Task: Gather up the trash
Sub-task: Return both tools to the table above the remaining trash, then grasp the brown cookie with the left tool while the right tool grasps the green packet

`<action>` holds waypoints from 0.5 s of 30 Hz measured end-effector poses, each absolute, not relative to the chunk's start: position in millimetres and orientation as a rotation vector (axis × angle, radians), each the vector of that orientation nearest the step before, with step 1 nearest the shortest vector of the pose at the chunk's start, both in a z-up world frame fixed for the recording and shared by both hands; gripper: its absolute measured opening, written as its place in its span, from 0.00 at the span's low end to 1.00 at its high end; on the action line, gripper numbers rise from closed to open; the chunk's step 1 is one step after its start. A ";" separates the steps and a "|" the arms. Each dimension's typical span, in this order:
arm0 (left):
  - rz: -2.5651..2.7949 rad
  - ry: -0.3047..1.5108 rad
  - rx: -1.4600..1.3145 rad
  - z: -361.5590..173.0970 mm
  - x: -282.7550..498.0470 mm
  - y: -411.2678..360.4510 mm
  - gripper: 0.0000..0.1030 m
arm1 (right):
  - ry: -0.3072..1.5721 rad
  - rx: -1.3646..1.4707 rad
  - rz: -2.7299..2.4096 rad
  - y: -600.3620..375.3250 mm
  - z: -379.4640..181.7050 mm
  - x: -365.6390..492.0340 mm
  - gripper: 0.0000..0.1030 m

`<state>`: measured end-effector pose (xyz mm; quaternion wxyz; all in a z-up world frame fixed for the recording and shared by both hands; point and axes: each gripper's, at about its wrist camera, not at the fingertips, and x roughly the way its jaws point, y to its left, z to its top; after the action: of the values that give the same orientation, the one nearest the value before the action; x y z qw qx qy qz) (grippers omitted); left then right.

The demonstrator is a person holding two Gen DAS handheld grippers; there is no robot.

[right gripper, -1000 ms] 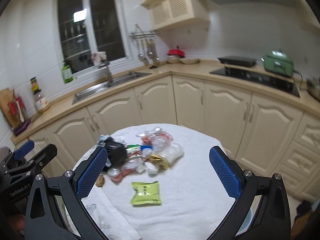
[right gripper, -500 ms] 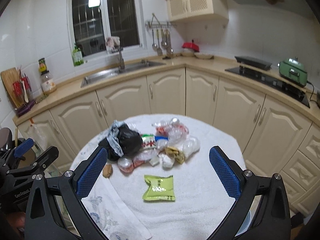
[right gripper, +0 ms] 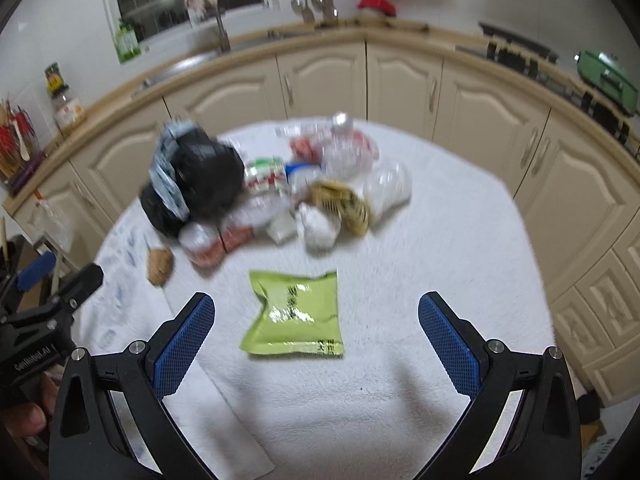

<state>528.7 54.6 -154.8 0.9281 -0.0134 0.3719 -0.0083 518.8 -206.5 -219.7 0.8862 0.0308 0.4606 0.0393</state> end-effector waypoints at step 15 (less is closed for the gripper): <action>-0.020 0.839 0.008 -192.2 621.5 48.2 0.99 | 1.078 -0.011 0.075 -189.8 -278.9 547.4 0.76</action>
<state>621.5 48.2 -192.2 0.9133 0.0037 0.4073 -0.0096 547.4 -189.8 -278.9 0.8576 -0.0051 0.5130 0.0358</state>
